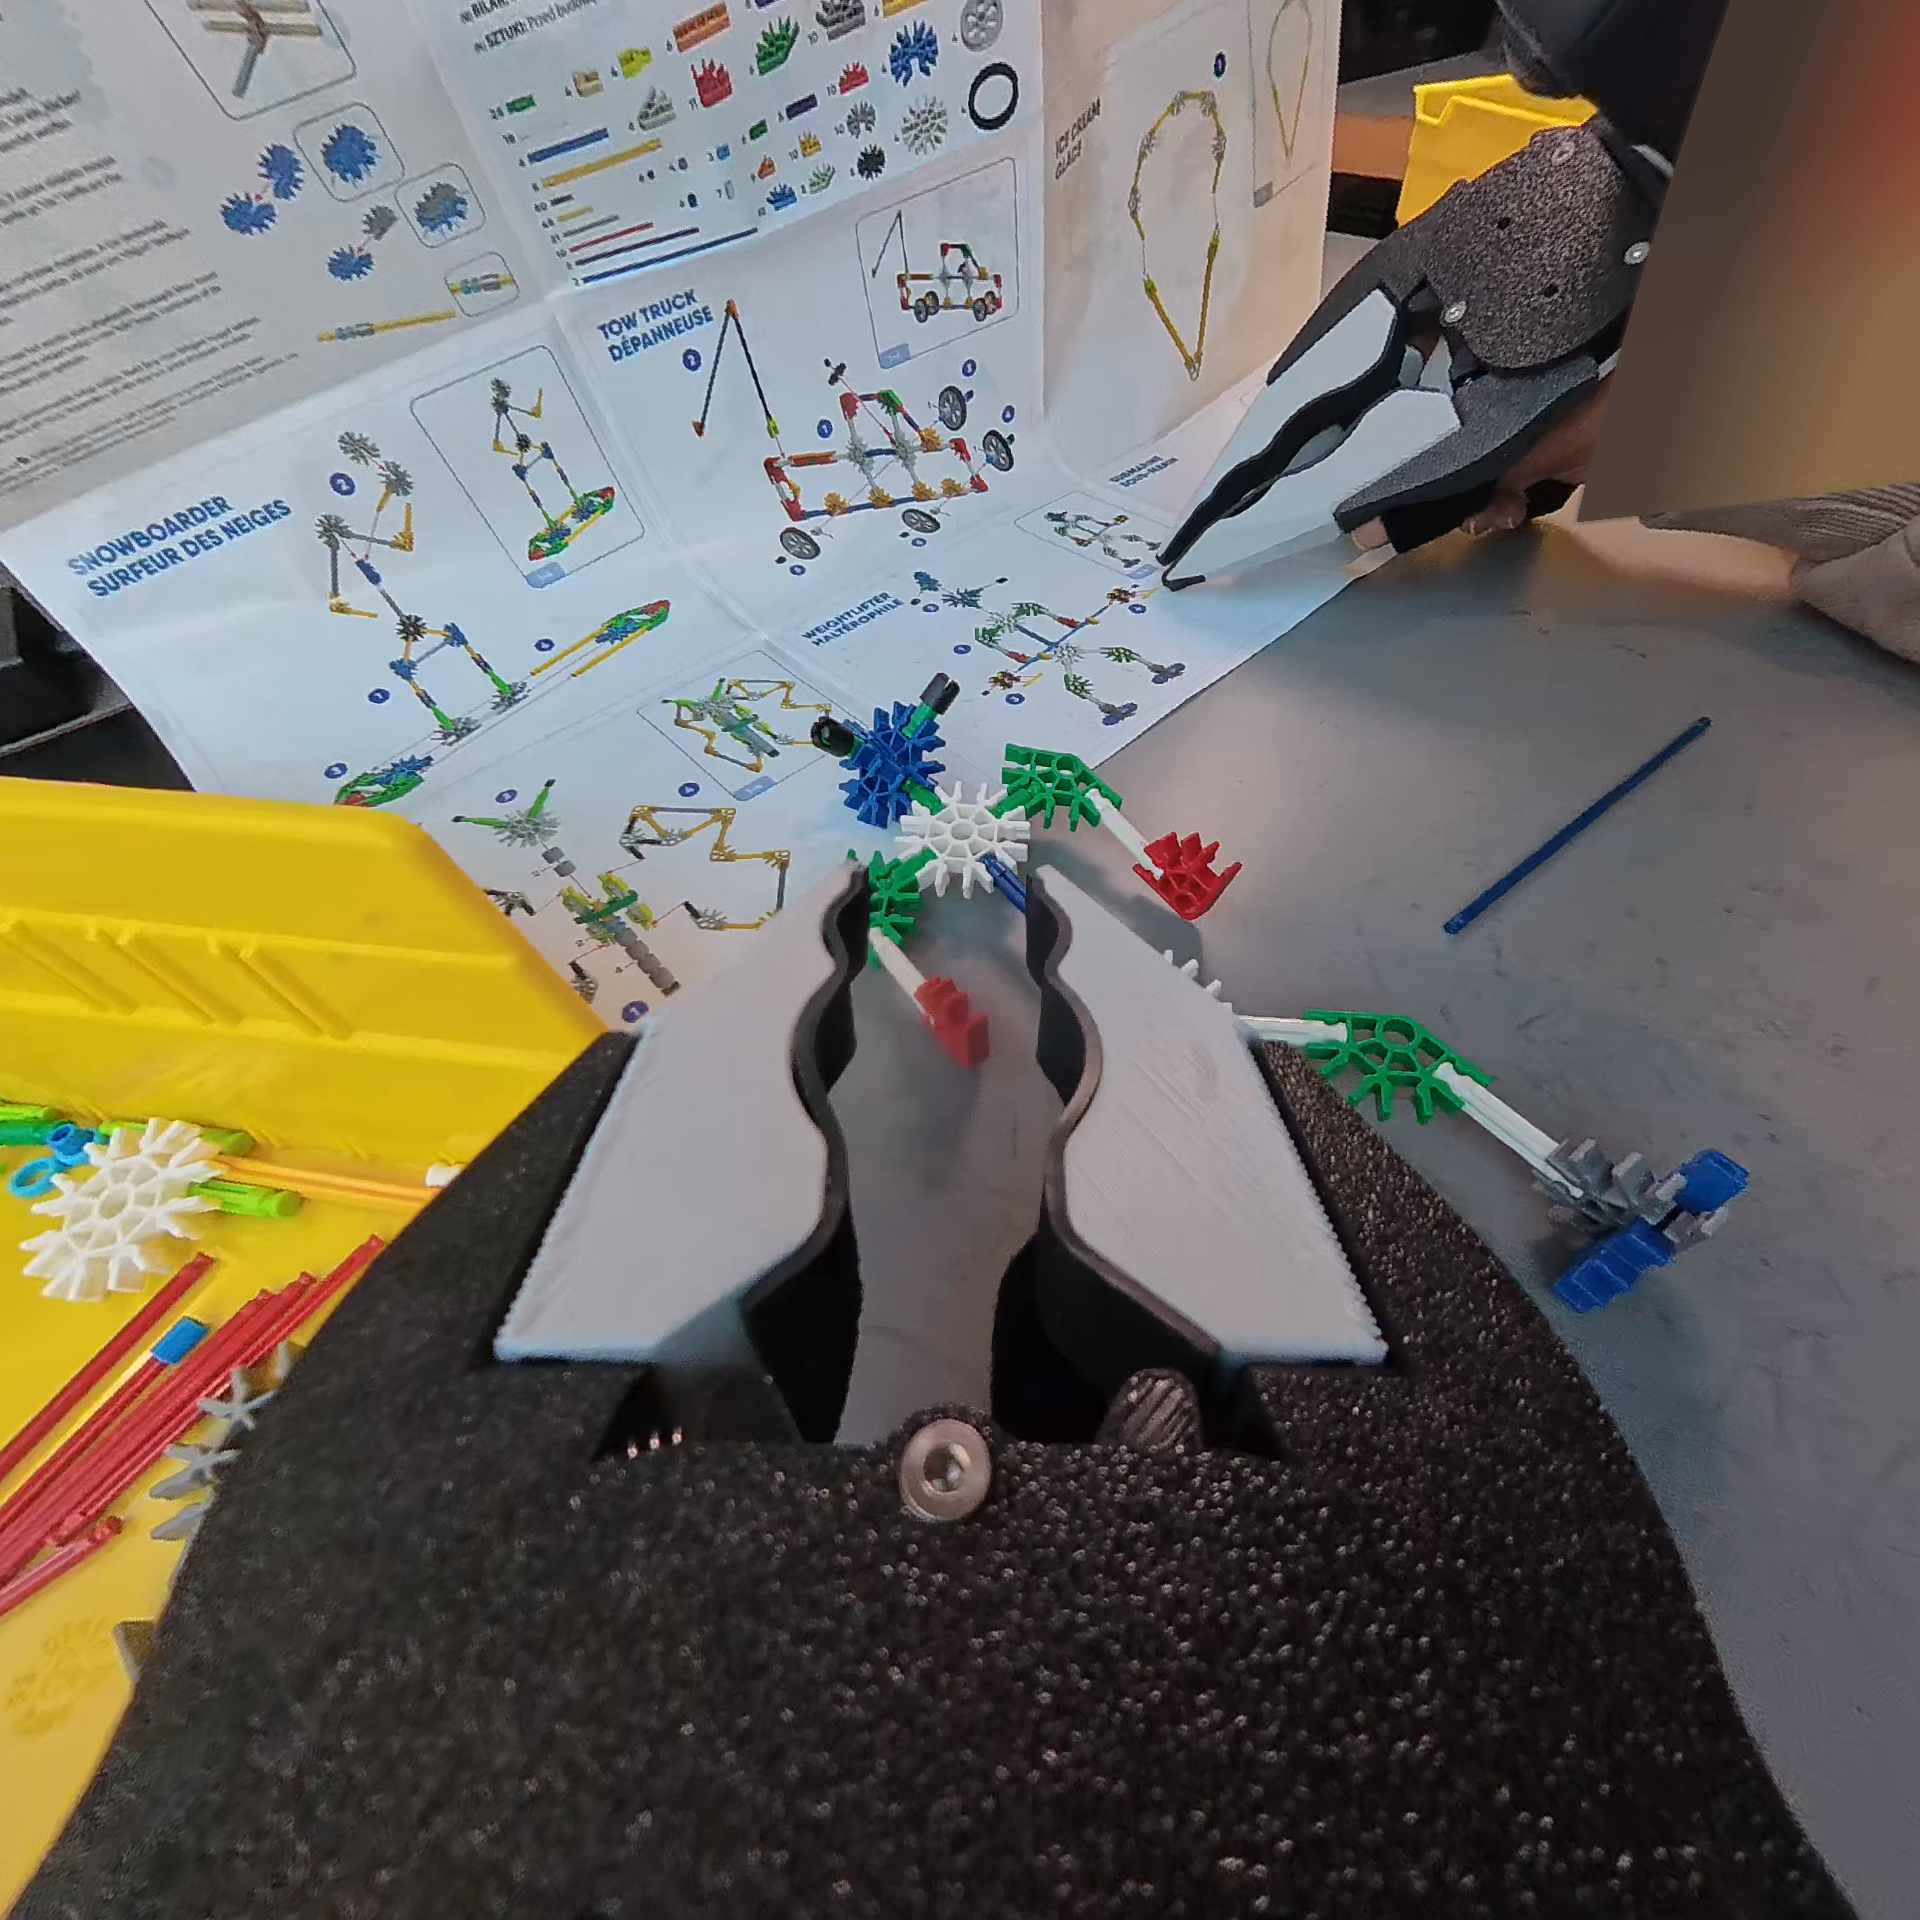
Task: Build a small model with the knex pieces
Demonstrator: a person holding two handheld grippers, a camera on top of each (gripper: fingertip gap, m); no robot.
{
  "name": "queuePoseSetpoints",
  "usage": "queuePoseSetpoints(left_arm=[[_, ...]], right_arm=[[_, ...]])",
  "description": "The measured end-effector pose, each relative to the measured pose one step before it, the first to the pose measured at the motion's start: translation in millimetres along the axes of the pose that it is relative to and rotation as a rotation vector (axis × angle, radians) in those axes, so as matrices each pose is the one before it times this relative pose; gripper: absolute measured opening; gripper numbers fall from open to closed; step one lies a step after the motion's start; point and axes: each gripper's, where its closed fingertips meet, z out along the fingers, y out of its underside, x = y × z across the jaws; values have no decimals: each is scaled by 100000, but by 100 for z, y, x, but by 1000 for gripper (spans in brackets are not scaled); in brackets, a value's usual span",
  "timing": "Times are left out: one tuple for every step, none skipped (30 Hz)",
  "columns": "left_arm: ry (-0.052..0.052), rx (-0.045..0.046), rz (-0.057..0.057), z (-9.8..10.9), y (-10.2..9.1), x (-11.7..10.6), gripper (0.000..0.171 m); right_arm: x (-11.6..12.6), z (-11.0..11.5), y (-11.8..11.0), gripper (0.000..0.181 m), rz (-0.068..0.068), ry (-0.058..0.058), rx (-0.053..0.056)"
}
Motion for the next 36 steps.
queuePoseSetpoints(left_arm=[[-217, 949, 281, -27, -178, -2, 28], [-172, 1267, 543, -39, -257, 47, 29], [-182, 1016, 805, -23, -259, 101, 29], [-147, 763, 935, -5, -228, 122, 28], [7, 840, 861, -13, -228, 170, 28], [508, 1113, 681, -24, -259, 237, 28], [1038, 1296, 356, -59, -291, 299, 26], [1242, 1360, -138, -82, -300, 296, 22], [1686, 1318, -817, -58, -267, 336, 20], [2436, 1200, -1388, -10, -210, 408, 20], [2452, 907, -1570, 31, -120, 367, 20], [1291, 577, -1517, 42, -29, 167, 20], [330, 360, -1207, 36, 20, -12, 20], [-25, 166, -748, 1, 40, -90, 20], [-248, 143, -211, -47, 1, -139, 20], [-675, 368, 167, -126, -103, -165, 20], [-960, 699, 185, -190, -214, -169, 20], [-812, 897, 150, -218, -295, -110, 19], [-450, 927, 341, -192, -316, -9, 19], [-184, 693, 632, -134, -259, 33, 19], [-658, 259, 807, -69, -145, -33, 19], [-1194, -106, 880, -6, -29, -129, 19], [-840, -337, 856, 25, 46, -85, 19], [-198, -476, 570, 44, 81, 1, 20], [-74, -518, 178, 13, 61, 29, 20], [-223, -406, 145, -35, 14, 18, 20], [-534, -327, 382, -82, -29, -16, 20], [-1089, -296, 571, -145, -53, -99, 19], [-1483, -49, 621, -205, -115, -150, 20], [-1428, 347, 285, -237, -189, -146, 20], [-1113, 652, -422, -259, -249, -124, 19], [-681, 739, -1148, -258, -258, -75, 19], [-321, 661, -1749, -276, -246, -22, 20], [-234, 797, -2074, -302, -233, 1, 20], [-31, 1150, -1968, -308, -253, 58, 20], [88, 1308, -1720, -340, -255, 94, 20]], right_arm=[[38, -168, -346, 6, 1404, -287, 1775], [1, -220, -487, 7, 2063, -646, 2401], [-11, -321, -620, 9, 2696, -919, 2898], [118, -435, -727, 12, 2875, -90, 2960], [375, -562, -871, 20, 2505, 1535, 3012], [505, -708, -1017, 27, 1988, 2409, 3065], [633, -860, -1162, 35, 2118, 3292, 3215], [630, -995, -1334, 43, 1945, 3364, 3445], [607, -1155, -1489, 46, 1354, 3261, 3673], [754, -1290, -1592, 51, 808, 4106, 3900], [810, -1380, -1553, 52, -197, 4172, 3402], [820, -1386, -1417, 52, -673, 3721, 2639], [810, -1373, -1179, 52, -846, 3177, 1654], [932, -1373, -811, 54, -1011, 3224, 67], [1105, -1406, -402, 55, -1221, 3328, -1205], [1336, -1422, -43, 55, -1240, 3444, -2164], [1604, -1407, 329, 52, -1376, 3539, -3205], [1894, -1325, 762, 49, -1398, 3765, -4583], [2085, -1197, 1075, 44, -1317, 3620, -5151], [2232, -971, 1331, 38, -908, 3272, -5446], [2093, -657, 1641, 32, -225, 1513, -6046], [1880, -303, 1997, 28, 1456, -244, -7248], [1913, 47, 2173, 25, 2469, 379, -7522], [1899, 378, 2084, 23, 1943, 1470, -6472], [1395, 663, 1975, 23, 1864, -164, -5825], [705, 853, 1870, 23, 2149, -3073, -5870], [524, 949, 1622, 22, 2467, -2853, -5506], [588, 987, 1322, 22, 1280, -952, -4806], [473, 1004, 1000, 22, -554, -345, -3940], [394, 1034, 768, 22, -701, 52, -3507], [303, 1078, 587, 22, -24, -94, -3278], [148, 1099, 446, 21, 697, -1009, -2956], [99, 1112, 375, 21, 1689, -1442, -2916], [220, 1090, 346, 20, 2874, -967, -3064], [252, 1072, 369, 20, 4035, -1040, -3517], [327, 1003, 356, 20, 5295, -817, -3488]])
